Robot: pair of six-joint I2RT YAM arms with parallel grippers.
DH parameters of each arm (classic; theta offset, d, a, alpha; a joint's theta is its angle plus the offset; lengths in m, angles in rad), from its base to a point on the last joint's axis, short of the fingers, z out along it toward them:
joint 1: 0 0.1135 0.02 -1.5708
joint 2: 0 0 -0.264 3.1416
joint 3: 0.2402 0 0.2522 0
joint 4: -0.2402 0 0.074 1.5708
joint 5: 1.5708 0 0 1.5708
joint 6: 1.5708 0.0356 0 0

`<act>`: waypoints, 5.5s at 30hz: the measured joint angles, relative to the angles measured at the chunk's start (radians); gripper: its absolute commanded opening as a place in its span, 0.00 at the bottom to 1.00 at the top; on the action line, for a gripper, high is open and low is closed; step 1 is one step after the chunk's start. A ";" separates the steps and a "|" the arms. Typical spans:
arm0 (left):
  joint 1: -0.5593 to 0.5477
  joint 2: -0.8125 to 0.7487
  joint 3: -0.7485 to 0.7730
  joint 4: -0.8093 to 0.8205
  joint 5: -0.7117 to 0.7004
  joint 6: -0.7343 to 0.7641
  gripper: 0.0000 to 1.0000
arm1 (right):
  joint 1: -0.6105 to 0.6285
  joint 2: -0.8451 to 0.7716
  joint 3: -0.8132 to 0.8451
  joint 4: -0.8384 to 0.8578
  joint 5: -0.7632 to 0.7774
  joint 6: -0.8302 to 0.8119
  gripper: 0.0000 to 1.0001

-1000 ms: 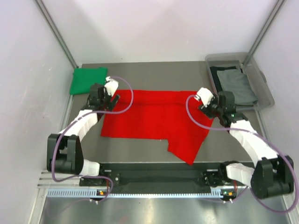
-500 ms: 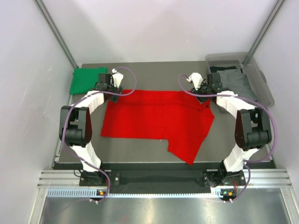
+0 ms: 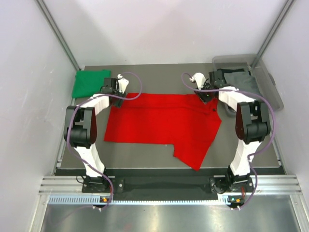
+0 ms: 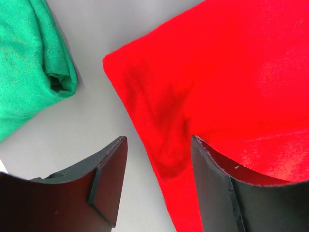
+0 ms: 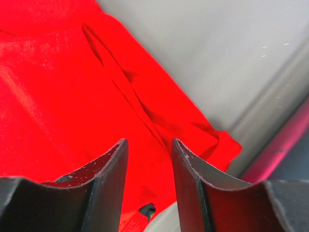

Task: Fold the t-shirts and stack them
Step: Fold the tshirt

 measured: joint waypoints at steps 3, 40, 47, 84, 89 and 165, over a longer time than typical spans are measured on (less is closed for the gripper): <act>0.000 0.000 -0.003 0.001 -0.004 0.001 0.59 | 0.000 0.027 0.025 -0.032 -0.008 -0.006 0.42; 0.000 0.000 -0.059 0.032 -0.005 0.002 0.58 | 0.000 0.131 0.126 -0.123 -0.022 -0.036 0.00; 0.000 -0.003 -0.064 0.038 -0.006 0.002 0.57 | 0.001 0.112 0.107 -0.114 -0.016 -0.041 0.00; 0.002 0.095 0.225 -0.074 -0.033 0.022 0.60 | 0.080 -0.025 -0.031 -0.018 0.115 0.026 0.17; 0.011 0.238 0.353 -0.137 -0.016 0.017 0.56 | 0.050 0.072 0.046 0.002 0.153 0.034 0.17; 0.093 0.493 0.740 -0.349 0.000 -0.062 0.00 | 0.000 0.451 0.596 -0.205 0.398 0.055 0.19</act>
